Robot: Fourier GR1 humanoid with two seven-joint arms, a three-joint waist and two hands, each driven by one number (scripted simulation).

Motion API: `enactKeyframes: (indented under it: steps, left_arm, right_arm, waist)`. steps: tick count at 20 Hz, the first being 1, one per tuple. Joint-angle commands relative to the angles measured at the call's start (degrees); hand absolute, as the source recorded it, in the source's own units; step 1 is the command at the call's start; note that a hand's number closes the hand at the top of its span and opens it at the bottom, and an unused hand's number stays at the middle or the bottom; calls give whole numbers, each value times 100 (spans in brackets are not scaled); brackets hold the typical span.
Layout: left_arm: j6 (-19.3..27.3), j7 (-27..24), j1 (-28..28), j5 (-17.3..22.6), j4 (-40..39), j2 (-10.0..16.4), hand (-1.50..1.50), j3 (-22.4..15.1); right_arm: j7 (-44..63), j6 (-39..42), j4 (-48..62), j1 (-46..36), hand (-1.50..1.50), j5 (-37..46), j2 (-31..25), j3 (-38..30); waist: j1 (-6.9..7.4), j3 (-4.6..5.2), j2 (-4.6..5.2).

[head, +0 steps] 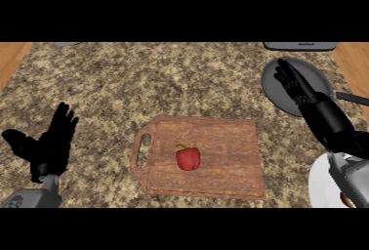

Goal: Pick the bell pepper from the cutting board and place it in the pan

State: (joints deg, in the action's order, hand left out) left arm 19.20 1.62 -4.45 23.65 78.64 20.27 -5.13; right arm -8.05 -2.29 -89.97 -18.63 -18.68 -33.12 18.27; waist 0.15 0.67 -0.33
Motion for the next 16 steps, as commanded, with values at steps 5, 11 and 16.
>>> enactKeyframes:
  steps: [5, 11, 16]
  left_arm:
    - [-192, -248, -873, -705, 350, 356, 0, -385]
    - [-310, -234, -819, -741, 307, 371, 0, -380]
    - [-455, 44, -896, -674, 387, 577, 0, -157]
  right_arm:
    - [223, 1391, 760, -864, 150, 472, 652, 1609]
    - [-1220, -489, 941, -582, -150, 2543, 755, 1604]
    - [-1040, -360, -182, -417, -150, 2849, -254, 1197]
  waist:
    - [383, -72, 159]
    - [3, -73, 28]
    - [-82, -63, 1]
